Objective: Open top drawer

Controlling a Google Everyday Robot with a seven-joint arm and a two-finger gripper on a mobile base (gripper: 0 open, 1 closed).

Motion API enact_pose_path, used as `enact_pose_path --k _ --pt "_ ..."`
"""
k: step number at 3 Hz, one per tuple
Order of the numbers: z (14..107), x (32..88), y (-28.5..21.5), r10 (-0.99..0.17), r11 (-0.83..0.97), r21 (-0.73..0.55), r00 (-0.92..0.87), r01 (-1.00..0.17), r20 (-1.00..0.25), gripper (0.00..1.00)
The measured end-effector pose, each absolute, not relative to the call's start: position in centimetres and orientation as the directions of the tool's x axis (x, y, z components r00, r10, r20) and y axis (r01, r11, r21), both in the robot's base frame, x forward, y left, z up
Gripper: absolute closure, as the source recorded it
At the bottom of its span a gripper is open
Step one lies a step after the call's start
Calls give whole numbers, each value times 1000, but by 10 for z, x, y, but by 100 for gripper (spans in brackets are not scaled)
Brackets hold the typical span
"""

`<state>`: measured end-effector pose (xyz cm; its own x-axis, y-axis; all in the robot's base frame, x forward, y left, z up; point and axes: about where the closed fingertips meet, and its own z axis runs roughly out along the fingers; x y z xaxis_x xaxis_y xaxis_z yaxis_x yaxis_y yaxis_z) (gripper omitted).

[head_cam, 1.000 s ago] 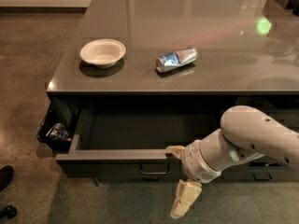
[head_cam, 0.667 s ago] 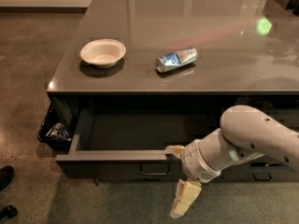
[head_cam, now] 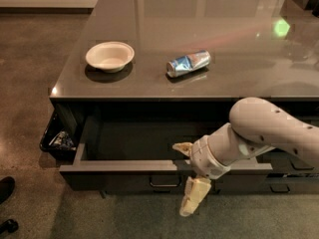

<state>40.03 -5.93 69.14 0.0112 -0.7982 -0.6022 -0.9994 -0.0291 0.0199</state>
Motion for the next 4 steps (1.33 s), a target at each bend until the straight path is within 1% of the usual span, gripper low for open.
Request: enact_pose_path --k 1,3,4 --pt "652 392 -46 -754 -69 116 -24 -991 -656 0" --pt "654 389 -44 -748 -75 134 -33 -988 -663 0" --pt "661 363 -48 -753 -75 186 -66 -980 -655 0"
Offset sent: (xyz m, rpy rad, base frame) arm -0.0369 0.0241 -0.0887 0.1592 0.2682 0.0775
